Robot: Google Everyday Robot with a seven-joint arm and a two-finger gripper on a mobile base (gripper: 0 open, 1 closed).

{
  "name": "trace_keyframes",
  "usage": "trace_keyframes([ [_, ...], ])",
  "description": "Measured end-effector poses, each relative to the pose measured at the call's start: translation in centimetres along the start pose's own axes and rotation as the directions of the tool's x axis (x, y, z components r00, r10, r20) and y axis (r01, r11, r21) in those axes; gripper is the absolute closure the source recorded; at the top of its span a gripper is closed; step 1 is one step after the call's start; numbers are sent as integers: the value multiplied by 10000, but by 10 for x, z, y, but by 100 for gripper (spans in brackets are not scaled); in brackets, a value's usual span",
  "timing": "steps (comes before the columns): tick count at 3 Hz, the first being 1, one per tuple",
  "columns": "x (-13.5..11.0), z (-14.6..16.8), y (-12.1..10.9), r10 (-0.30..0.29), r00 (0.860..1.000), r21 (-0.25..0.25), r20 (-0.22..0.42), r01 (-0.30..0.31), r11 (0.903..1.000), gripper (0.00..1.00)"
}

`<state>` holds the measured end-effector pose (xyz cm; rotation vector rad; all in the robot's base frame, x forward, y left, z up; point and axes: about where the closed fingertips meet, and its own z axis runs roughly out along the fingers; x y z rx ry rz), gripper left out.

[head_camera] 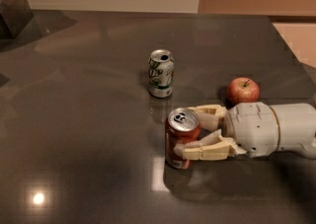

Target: Place coke can upright

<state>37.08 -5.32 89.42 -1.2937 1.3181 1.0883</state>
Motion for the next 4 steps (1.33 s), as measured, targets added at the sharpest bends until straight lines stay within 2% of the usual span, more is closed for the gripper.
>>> trace_keyframes([
  [1,4,0,2,-283,9995,-104,-117,282,9995,36],
  [2,3,2,2,-307,9994,-138,-131,305,9994,12],
  [3,2,4,3,-329,9994,-169,-144,327,9993,0],
  [4,2,4,3,-330,9994,-170,-145,327,9993,0],
])
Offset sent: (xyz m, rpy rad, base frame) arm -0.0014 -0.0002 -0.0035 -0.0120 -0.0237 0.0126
